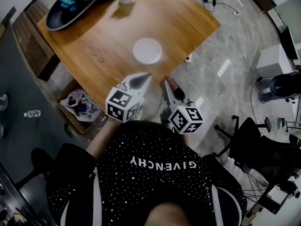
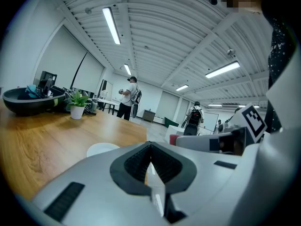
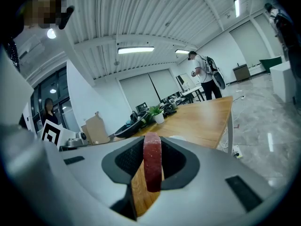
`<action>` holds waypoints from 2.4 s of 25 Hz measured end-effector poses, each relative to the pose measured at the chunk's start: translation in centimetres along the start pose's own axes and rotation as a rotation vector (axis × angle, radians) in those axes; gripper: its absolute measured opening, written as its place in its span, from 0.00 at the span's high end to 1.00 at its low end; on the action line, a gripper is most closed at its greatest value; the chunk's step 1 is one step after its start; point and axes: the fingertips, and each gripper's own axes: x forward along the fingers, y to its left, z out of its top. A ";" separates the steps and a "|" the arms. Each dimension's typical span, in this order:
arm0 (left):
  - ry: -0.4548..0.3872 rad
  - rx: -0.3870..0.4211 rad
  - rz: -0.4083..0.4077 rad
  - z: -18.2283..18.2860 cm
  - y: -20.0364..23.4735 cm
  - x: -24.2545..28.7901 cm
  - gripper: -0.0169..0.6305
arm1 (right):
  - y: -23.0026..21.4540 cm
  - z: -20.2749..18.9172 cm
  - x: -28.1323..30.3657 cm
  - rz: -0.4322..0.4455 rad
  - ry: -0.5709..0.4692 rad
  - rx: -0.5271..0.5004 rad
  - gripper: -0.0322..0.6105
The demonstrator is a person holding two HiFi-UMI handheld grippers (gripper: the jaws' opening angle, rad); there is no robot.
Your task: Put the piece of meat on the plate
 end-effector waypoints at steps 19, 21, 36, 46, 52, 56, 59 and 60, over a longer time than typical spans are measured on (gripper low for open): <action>0.047 -0.034 0.020 -2.9 0.1 0.5 0.96 | -1.3 -2.0 -0.9 0.004 0.060 0.041 0.80; 0.047 -0.041 0.034 -2.5 0.8 1.2 0.96 | -1.9 -1.6 -0.3 0.009 0.070 0.042 0.80; 0.013 -0.091 0.195 1.3 7.4 7.9 0.96 | -7.1 3.6 8.9 0.138 0.153 -0.004 0.80; -0.004 -0.175 0.391 1.8 13.9 9.6 0.96 | -7.5 4.1 17.7 0.316 0.320 -0.015 0.80; -0.022 -0.205 0.460 1.1 15.5 9.7 0.96 | -7.7 1.6 22.0 0.377 0.498 0.114 0.80; -0.023 -0.232 0.516 0.4 16.3 8.8 0.96 | -7.4 -0.8 23.9 0.385 0.612 0.185 0.80; -0.031 -0.262 0.538 -0.2 16.5 8.0 0.96 | -6.7 -2.3 24.8 0.394 0.693 0.214 0.80; -0.031 -0.269 0.543 -0.4 16.5 7.8 0.96 | -6.4 -2.8 25.0 0.397 0.716 0.231 0.80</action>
